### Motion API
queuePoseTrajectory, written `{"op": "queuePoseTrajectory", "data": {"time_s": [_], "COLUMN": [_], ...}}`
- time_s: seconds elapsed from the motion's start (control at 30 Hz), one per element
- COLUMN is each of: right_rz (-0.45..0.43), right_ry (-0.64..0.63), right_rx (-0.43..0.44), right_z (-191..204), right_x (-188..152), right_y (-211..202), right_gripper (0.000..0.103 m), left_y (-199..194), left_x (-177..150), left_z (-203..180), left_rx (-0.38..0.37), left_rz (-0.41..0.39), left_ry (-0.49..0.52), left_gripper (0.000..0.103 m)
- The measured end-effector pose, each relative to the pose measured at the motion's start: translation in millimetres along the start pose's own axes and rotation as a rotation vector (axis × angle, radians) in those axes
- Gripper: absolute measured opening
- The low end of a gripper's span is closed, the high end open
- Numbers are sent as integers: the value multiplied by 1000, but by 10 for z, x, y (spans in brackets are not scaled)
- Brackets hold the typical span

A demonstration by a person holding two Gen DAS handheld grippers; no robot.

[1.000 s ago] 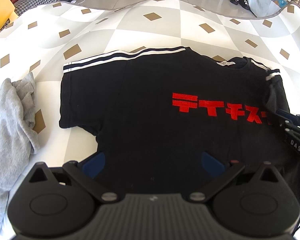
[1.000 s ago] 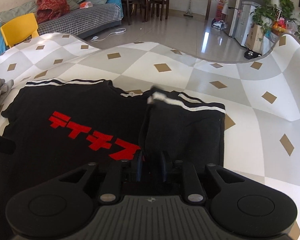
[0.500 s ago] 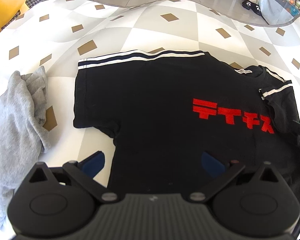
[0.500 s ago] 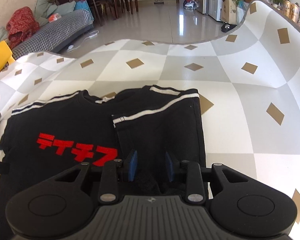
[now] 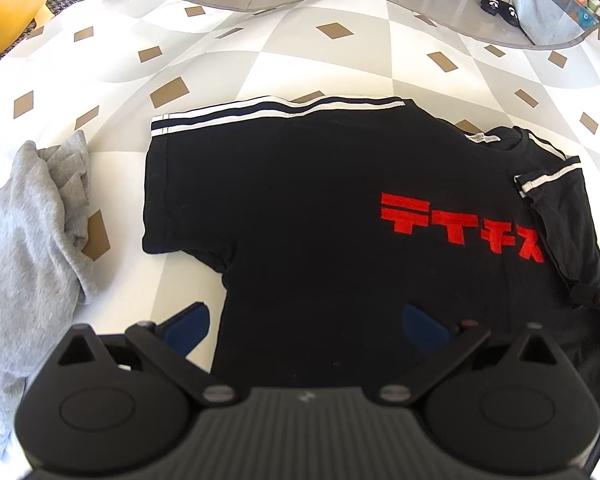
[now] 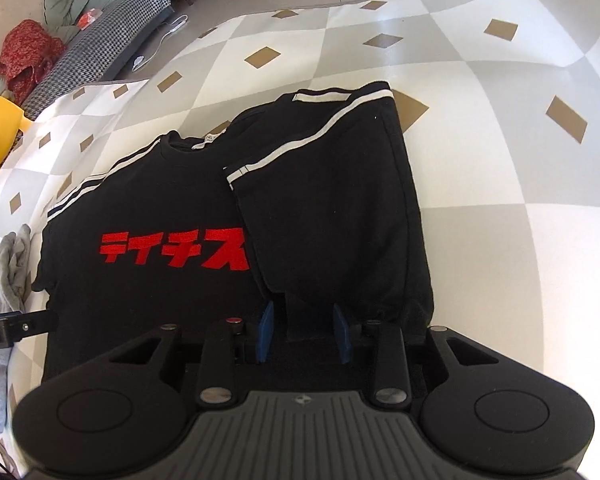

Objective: Fold clothes
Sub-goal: 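Lay the folded side flat and open the right gripper, then move the left gripper to the opposite side edge and close on it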

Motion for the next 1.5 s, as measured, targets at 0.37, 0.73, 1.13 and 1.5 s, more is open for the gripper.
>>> {"op": "queuePoseTrajectory", "data": {"time_s": [0.37,0.73,1.13,1.5], "right_rz": [4,-69,-73,-53], "right_ry": [-136,-215,-252,-233], "right_rx": [-166,-182,-167,-173], "right_z": [199,799,1028,969], "right_x": [-108,-423,-641,-632], "right_y": [46,-308,-349,-328], "right_gripper": [36,38,39,40], "left_y": [-31,13,175,458], "left_x": [154,567,823,899], "left_z": [237,632,1120,1210], "left_rx": [-12,-75,-61,-97], "left_rz": [-13,-58,-117,-98], "left_ry": [-51,-112,-171,-225], "left_gripper": [103,103,103,98]}}
Point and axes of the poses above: each gripper's, at about its wrist camera, not at the fingertips, and y roughly the way its jaws point, z to its left, x to its top, the point moved 8 cm from there along y, roughly the way its jaws point, and after that the axes turned 10 degrees about z, right-handed, at the moved point
